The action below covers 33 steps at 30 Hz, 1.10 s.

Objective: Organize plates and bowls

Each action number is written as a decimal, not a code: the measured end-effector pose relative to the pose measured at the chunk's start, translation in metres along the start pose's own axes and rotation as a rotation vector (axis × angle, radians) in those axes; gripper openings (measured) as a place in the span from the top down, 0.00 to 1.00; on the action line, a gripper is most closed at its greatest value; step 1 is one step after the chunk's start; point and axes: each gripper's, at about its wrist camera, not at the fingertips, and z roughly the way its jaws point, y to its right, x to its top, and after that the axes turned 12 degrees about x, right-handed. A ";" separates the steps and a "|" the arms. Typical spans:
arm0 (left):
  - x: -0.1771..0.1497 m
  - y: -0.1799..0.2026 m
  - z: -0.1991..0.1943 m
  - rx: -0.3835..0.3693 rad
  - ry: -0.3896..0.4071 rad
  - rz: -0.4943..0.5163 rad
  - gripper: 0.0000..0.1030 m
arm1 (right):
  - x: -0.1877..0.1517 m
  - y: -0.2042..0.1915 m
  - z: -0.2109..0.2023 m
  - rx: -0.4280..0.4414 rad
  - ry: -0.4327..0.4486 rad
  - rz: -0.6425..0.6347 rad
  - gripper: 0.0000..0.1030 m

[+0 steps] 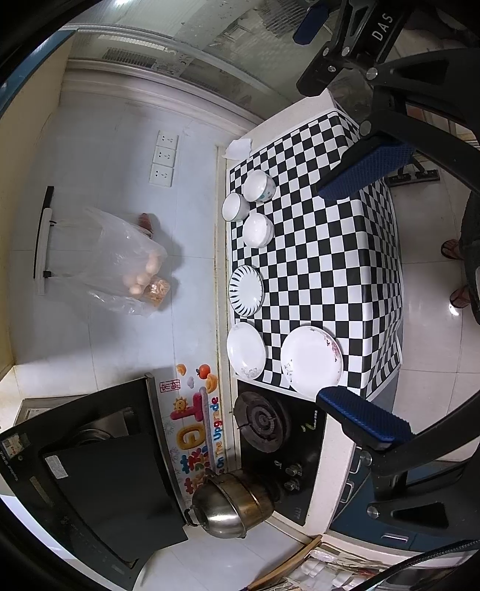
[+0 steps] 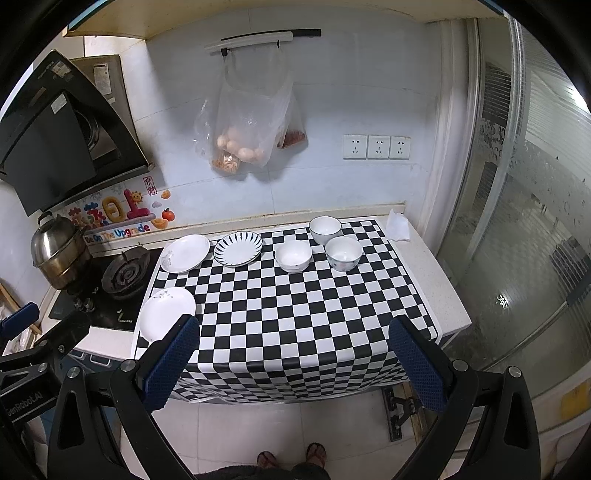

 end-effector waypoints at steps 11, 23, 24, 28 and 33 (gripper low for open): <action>-0.004 -0.002 0.000 -0.003 0.000 -0.002 0.00 | 0.000 -0.002 0.000 -0.003 -0.001 -0.003 0.00; -0.016 -0.007 0.000 -0.004 0.007 -0.008 0.00 | -0.006 -0.006 0.000 -0.009 -0.001 -0.009 0.00; -0.017 -0.008 0.000 -0.004 0.008 -0.009 0.00 | -0.006 -0.006 -0.001 -0.009 -0.001 -0.009 0.00; -0.017 -0.009 0.001 -0.004 0.007 -0.008 0.00 | -0.006 -0.007 0.000 -0.009 -0.002 -0.009 0.00; -0.017 -0.016 0.008 0.004 -0.001 -0.016 0.00 | -0.008 -0.007 0.000 -0.004 -0.007 -0.004 0.00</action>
